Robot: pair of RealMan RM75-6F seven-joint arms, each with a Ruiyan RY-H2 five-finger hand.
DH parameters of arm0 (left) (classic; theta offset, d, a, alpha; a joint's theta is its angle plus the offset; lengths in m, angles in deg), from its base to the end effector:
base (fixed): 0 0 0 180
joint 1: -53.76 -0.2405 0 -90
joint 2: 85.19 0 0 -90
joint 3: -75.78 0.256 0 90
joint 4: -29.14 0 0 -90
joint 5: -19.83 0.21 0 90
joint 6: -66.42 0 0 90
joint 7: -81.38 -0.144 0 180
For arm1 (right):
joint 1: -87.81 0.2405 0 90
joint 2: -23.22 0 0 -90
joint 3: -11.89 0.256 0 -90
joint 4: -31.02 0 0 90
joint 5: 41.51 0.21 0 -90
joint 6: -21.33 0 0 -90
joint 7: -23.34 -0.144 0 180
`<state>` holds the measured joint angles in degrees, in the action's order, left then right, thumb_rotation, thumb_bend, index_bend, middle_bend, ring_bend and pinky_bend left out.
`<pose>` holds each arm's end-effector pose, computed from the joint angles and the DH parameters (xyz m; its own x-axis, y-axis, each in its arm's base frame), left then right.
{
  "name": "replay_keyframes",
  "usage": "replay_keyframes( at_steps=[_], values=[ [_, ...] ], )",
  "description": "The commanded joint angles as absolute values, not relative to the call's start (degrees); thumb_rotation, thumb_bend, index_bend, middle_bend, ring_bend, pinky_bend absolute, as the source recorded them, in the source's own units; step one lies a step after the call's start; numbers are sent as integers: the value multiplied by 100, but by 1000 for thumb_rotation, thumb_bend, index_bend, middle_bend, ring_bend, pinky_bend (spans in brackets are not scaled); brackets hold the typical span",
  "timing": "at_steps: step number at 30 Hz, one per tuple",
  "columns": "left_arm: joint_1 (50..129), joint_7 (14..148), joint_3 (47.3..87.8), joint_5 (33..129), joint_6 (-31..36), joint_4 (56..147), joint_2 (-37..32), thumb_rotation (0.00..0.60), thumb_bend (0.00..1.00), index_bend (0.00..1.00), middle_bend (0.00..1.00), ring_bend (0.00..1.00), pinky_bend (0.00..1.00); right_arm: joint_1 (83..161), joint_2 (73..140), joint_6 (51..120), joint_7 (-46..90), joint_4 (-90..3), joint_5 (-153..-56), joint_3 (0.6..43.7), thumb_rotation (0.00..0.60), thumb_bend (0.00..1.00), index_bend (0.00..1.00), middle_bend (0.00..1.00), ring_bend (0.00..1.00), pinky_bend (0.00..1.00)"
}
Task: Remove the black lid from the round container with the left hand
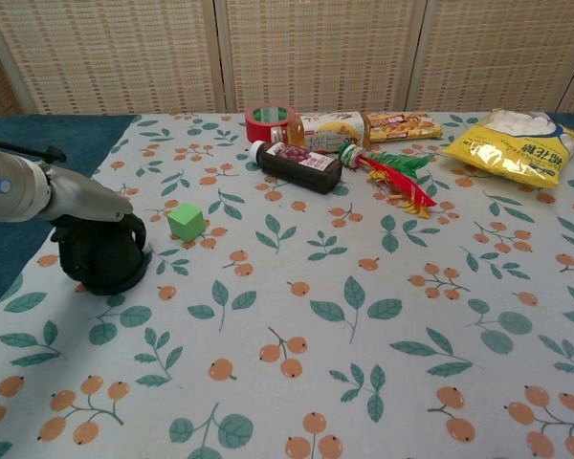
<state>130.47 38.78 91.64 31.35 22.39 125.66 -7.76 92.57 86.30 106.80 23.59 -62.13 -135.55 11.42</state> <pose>-0.1542 0.3529 0.0014 0.7568 0.5661 0.3268 0.6022 -0.4095 -0.6853 -0.2960 -0.1665 0.1487 0.4163 -0.0523 0.9077 -0.9024 -0.1458 0.4055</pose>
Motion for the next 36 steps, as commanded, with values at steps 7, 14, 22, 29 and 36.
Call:
replay_keyframes(
  at_steps=[7, 14, 22, 29, 36],
  values=[
    [12059, 4446, 9096, 4806, 1187, 12702, -799, 600, 699, 645, 726, 623, 831, 9240, 8611, 10719, 2333, -6229, -13634, 1104, 600, 175, 0, 0, 0, 0],
    [11294, 4885, 8943, 5978, 23, 13027, -1116, 600, 744, 697, 792, 685, 900, 9237, 8596, 10728, 2307, -6234, -13702, 1068, 600, 175, 0, 0, 0, 0],
    [10465, 5310, 8427, 8094, -2204, 14504, -2126, 600, 768, 702, 803, 695, 907, 9241, 8581, 10698, 2281, -6235, -13693, 1053, 600, 175, 0, 0, 0, 0],
    [10290, 5270, 8324, 7726, -1204, 14208, -1799, 600, 772, 707, 810, 697, 915, 9278, 8610, 10623, 2313, -6240, -13714, 1037, 600, 175, 0, 0, 0, 0],
    [10618, 4595, 8126, 6212, 167, 13065, -1115, 600, 774, 709, 807, 697, 905, 9292, 8601, 10586, 2344, -6292, -13767, 992, 600, 175, 0, 0, 0, 0]
  ],
)
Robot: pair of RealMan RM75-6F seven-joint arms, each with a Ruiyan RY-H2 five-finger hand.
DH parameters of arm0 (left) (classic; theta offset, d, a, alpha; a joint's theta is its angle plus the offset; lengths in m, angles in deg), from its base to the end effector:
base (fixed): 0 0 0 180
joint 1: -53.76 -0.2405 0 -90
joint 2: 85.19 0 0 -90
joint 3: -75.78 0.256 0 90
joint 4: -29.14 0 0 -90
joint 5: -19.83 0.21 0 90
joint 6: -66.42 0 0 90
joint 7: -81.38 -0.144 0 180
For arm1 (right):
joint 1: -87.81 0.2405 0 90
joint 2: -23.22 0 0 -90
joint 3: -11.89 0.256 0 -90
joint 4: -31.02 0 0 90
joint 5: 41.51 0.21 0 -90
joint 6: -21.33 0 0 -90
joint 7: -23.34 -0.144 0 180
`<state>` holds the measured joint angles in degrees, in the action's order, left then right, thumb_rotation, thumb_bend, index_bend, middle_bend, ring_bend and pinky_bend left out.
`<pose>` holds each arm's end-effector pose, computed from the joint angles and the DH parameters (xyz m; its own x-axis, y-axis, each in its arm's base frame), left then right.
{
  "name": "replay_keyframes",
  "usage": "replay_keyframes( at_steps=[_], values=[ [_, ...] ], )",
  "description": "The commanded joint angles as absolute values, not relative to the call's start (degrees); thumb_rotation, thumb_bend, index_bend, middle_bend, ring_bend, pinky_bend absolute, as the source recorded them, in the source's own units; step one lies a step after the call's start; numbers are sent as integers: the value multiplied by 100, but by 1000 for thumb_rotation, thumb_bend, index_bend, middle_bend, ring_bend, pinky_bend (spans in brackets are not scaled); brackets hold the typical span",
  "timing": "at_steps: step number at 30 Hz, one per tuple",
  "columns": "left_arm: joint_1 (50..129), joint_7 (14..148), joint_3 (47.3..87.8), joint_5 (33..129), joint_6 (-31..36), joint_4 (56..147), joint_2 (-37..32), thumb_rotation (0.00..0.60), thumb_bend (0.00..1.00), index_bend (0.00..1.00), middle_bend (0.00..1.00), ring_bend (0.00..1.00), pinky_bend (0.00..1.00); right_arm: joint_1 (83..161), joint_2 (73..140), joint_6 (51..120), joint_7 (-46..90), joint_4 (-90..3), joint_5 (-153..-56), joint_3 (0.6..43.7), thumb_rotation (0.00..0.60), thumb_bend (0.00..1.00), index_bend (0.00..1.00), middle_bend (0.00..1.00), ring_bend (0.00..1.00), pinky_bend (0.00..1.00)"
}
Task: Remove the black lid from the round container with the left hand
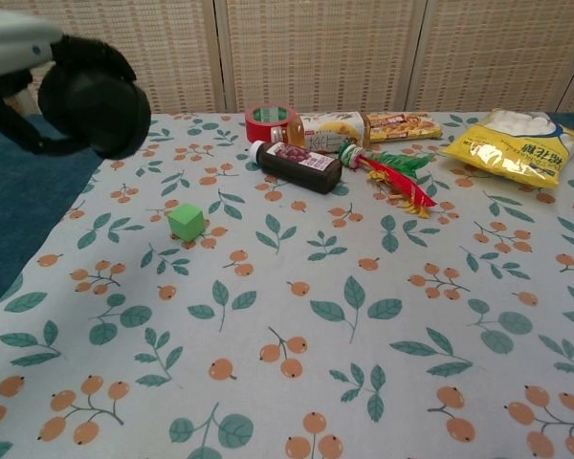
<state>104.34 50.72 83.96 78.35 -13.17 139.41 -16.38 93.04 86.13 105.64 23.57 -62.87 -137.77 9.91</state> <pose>-0.1391 0.3021 0.0846 0.6237 0.0682 0.7787 0.7410 -0.3685 -0.5613 -0.2905 -0.1618 0.1405 0.4142 -0.0950 0.9052 -0.9002 -0.1900 0.3919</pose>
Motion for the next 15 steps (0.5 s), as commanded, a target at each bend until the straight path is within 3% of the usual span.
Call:
replay_keyframes(
  at_steps=[1, 8, 13, 15],
  values=[
    [10598, 4655, 8033, 6319, 59, 13260, -1249, 600, 774, 709, 807, 697, 905, 9284, 8594, 10603, 2331, -6293, -13755, 998, 600, 175, 0, 0, 0, 0],
    [10263, 5119, 7511, 8013, -1004, 15014, -2312, 600, 775, 709, 807, 697, 907, 9247, 8559, 10703, 2269, -6304, -13779, 1003, 600, 175, 0, 0, 0, 0],
    [10139, 5215, 7553, 8392, -980, 15085, -2350, 600, 769, 709, 808, 697, 907, 9246, 8567, 10699, 2276, -6291, -13783, 997, 600, 175, 0, 0, 0, 0],
    [10160, 5107, 7755, 7974, -428, 14684, -2172, 600, 764, 708, 808, 697, 907, 9273, 8589, 10626, 2312, -6281, -13772, 989, 600, 175, 0, 0, 0, 0]
  ],
)
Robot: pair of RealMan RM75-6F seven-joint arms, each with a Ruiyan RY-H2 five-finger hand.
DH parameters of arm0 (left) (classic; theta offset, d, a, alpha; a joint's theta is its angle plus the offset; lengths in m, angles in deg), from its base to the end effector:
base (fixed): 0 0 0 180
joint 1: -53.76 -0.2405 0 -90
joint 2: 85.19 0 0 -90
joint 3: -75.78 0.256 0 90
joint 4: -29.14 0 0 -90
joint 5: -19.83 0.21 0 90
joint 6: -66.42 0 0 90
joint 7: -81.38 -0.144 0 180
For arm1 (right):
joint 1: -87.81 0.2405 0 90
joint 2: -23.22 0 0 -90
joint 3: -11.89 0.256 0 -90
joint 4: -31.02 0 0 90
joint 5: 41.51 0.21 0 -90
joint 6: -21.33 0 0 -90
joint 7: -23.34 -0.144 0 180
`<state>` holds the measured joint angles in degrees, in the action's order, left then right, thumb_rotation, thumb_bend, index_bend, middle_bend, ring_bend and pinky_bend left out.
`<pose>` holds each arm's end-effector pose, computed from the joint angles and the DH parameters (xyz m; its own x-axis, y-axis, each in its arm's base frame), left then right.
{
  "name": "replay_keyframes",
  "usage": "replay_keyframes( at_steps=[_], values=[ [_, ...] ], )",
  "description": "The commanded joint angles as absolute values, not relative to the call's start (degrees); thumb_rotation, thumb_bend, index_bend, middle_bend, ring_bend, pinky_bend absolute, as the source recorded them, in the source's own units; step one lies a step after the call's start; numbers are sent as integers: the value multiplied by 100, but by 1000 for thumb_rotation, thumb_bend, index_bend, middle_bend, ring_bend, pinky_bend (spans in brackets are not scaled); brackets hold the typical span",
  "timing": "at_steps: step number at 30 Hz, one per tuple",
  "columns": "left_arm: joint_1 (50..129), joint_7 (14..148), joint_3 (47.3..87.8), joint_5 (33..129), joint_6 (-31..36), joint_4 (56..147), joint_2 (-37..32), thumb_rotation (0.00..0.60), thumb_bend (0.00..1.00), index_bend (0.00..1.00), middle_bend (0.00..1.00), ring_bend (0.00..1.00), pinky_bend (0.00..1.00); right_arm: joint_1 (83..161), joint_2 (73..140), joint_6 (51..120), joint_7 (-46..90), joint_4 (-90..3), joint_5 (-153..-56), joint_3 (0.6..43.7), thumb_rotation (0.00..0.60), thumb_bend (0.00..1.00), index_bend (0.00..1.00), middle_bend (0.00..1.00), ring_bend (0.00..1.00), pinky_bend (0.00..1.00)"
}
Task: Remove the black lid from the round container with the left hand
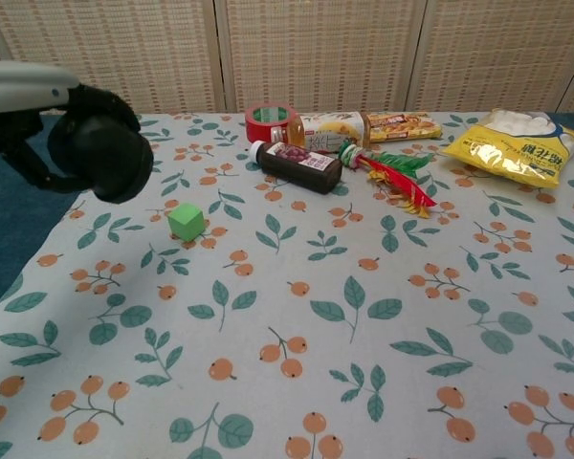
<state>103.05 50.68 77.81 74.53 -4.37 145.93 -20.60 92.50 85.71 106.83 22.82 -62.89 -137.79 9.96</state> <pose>-0.1221 0.2976 0.0877 0.5679 0.1914 0.8005 0.7955 -0.3771 -0.4742 -0.2914 -0.1596 0.1455 0.4051 -0.0796 0.9108 -0.9045 -0.1806 0.3865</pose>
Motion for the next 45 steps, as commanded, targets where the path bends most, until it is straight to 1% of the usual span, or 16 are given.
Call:
replay_keyframes(
  at_steps=[1, 3, 6, 10, 13, 15, 20, 22, 25, 29, 31, 34, 35, 38, 41, 45],
  values=[
    [10235, 5070, 7807, 7535, 5, 14181, -1889, 600, 764, 708, 807, 697, 907, 9286, 8605, 10595, 2349, -6283, -13757, 996, 600, 175, 0, 0, 0, 0],
    [10274, 5030, 7857, 7116, 403, 13597, -1569, 600, 763, 708, 808, 697, 907, 9294, 8616, 10568, 2379, -6293, -13747, 993, 600, 176, 0, 0, 0, 0],
    [10151, 5349, 7813, 6803, 727, 12790, -1162, 600, 760, 709, 808, 697, 907, 9297, 8615, 10542, 2414, -6314, -13753, 975, 600, 176, 0, 0, 0, 0],
    [9987, 5876, 7725, 7072, 907, 12506, -1198, 600, 757, 710, 807, 697, 906, 9278, 8600, 10592, 2400, -6321, -13755, 981, 600, 175, 0, 0, 0, 0],
    [9934, 6060, 7589, 7476, 758, 12806, -1467, 600, 757, 711, 808, 697, 906, 9269, 8594, 10622, 2380, -6326, -13751, 991, 600, 175, 0, 0, 0, 0],
    [9887, 6203, 7390, 7938, 440, 13283, -1778, 600, 757, 711, 808, 697, 906, 9257, 8586, 10651, 2367, -6329, -13768, 987, 600, 175, 0, 0, 0, 0],
    [9717, 6190, 7187, 8843, -127, 14371, -2369, 600, 757, 711, 808, 697, 905, 9224, 8574, 10724, 2348, -6328, -13792, 984, 600, 175, 0, 0, 0, 0],
    [9679, 6191, 7189, 9044, -146, 14627, -2457, 600, 757, 711, 808, 697, 905, 9229, 8579, 10711, 2349, -6317, -13775, 992, 600, 175, 0, 0, 0, 0],
    [9694, 6429, 7249, 9212, 159, 14800, -2512, 600, 755, 709, 807, 697, 905, 9258, 8605, 10641, 2376, -6300, -13731, 1007, 600, 175, 0, 0, 0, 0],
    [9856, 6222, 7299, 8696, 726, 14170, -2302, 600, 753, 708, 808, 697, 902, 9300, 8637, 10548, 2437, -6294, -13687, 1022, 600, 175, 0, 0, 0, 0],
    [9926, 6010, 7343, 8236, 963, 13732, -2051, 600, 753, 708, 810, 697, 901, 9306, 8645, 10538, 2451, -6294, -13685, 1023, 600, 175, 0, 0, 0, 0],
    [10079, 5701, 7545, 7396, 1586, 12762, -1528, 600, 752, 706, 810, 697, 899, 9320, 8656, 10497, 2489, -6298, -13677, 1015, 600, 175, 0, 0, 0, 0],
    [10103, 5565, 7586, 7280, 1611, 12551, -1413, 600, 752, 706, 809, 697, 898, 9321, 8658, 10491, 2502, -6300, -13673, 1016, 600, 175, 0, 0, 0, 0],
    [10044, 5121, 7585, 7283, 1101, 12305, -1191, 600, 753, 704, 809, 697, 895, 9309, 8655, 10511, 2504, -6311, -13653, 1023, 600, 175, 0, 0, 0, 0],
    [9970, 4850, 7570, 7394, 741, 12713, -1317, 600, 753, 705, 810, 697, 895, 9300, 8654, 10537, 2494, -6305, -13639, 1036, 600, 175, 0, 0, 0, 0],
    [10020, 4121, 7746, 7288, 635, 13327, -1509, 600, 753, 703, 809, 697, 895, 9322, 8657, 10505, 2503, -6311, -13663, 1026, 600, 175, 0, 0, 0, 0]
  ],
)
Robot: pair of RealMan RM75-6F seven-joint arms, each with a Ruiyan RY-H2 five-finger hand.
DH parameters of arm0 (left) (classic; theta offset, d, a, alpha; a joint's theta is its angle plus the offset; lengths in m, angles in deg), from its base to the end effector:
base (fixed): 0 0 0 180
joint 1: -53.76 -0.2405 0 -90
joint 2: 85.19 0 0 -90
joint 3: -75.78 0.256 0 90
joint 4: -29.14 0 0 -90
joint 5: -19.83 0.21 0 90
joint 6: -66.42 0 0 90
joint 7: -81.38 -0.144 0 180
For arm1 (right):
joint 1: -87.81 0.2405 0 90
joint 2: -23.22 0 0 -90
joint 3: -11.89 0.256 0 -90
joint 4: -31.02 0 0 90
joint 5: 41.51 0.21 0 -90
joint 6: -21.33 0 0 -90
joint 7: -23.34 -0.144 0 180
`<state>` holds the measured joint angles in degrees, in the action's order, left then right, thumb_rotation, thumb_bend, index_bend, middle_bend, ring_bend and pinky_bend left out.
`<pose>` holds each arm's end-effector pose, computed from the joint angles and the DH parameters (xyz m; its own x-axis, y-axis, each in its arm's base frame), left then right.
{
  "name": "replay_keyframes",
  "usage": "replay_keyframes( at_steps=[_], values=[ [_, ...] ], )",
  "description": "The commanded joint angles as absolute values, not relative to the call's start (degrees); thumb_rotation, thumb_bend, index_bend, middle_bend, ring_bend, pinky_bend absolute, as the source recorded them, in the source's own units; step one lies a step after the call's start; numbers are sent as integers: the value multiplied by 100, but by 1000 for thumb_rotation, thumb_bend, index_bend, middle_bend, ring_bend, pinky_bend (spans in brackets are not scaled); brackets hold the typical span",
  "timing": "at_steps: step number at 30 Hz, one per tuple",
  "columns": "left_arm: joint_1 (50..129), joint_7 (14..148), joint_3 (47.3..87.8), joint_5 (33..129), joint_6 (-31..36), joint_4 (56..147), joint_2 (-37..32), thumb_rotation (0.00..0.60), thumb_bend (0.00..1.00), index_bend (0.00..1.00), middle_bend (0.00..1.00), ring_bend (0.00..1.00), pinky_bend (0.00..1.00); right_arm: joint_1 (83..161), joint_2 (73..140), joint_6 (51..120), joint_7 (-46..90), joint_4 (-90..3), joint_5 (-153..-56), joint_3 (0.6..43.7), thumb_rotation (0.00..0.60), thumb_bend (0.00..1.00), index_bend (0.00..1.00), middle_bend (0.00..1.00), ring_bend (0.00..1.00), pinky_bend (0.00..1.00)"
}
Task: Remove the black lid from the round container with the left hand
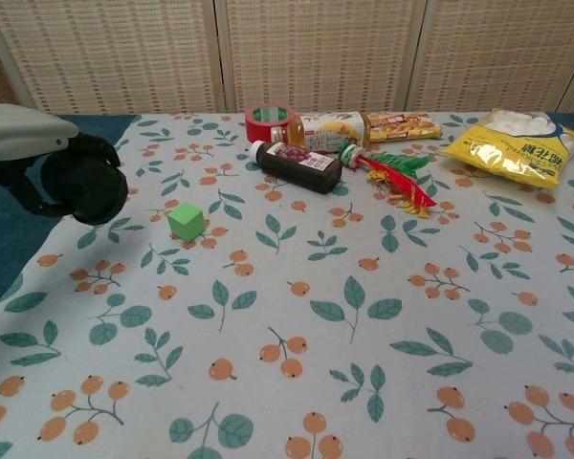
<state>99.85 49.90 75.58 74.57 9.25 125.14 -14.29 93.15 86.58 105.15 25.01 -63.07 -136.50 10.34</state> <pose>-0.1882 0.3395 0.0599 0.7082 0.2397 0.6641 0.7010 -0.3499 -0.6214 -0.2915 -0.1643 0.1389 0.4256 -0.0923 0.9002 -0.8972 -0.1731 0.4064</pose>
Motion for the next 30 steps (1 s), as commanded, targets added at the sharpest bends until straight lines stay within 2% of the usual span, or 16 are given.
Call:
replay_keyframes(
  at_steps=[1, 9, 12, 18, 21, 23, 24, 26, 30],
  values=[
    [10042, 3974, 7773, 7197, 638, 13422, -1515, 600, 751, 701, 808, 697, 895, 9324, 8656, 10499, 2503, -6313, -13675, 1017, 600, 175, 0, 0, 0, 0],
    [10425, 3158, 7851, 5995, 976, 13358, -1195, 600, 747, 687, 797, 688, 879, 9307, 8614, 10561, 2417, -6304, -13748, 986, 600, 175, 0, 0, 0, 0],
    [10579, 2889, 7934, 5560, 1056, 13324, -1145, 600, 710, 631, 742, 640, 832, 9289, 8594, 10598, 2381, -6301, -13742, 988, 600, 175, 0, 0, 0, 0],
    [10792, 2760, 8050, 5009, 1281, 13182, -997, 600, 582, 313, 526, 479, 723, 9301, 8594, 10566, 2393, -6307, -13753, 975, 600, 175, 0, 0, 0, 0],
    [10808, 2826, 8107, 5025, 1327, 13088, -934, 600, 538, 119, 307, 274, 676, 9296, 8593, 10569, 2403, -6319, -13748, 975, 600, 175, 0, 0, 0, 0],
    [10832, 2876, 8133, 4991, 1381, 13057, -921, 600, 501, 16, 127, 113, 601, 9292, 8591, 10581, 2405, -6323, -13747, 978, 600, 176, 0, 0, 0, 0],
    [10837, 2913, 8134, 4992, 1396, 13050, -919, 600, 481, 0, 54, 48, 548, 9290, 8591, 10584, 2406, -6323, -13746, 979, 600, 175, 0, 0, 0, 0],
    [10831, 3025, 8115, 5107, 1388, 13029, -919, 600, 454, 0, 4, 4, 488, 9289, 8592, 10586, 2406, -6325, -13742, 982, 600, 175, 0, 0, 0, 0],
    [10707, 3338, 8081, 5569, 1265, 13055, -963, 600, 421, 0, 0, 0, 398, 9298, 8598, 10564, 2419, -6321, -13736, 982, 600, 175, 0, 0, 0, 0]
  ],
)
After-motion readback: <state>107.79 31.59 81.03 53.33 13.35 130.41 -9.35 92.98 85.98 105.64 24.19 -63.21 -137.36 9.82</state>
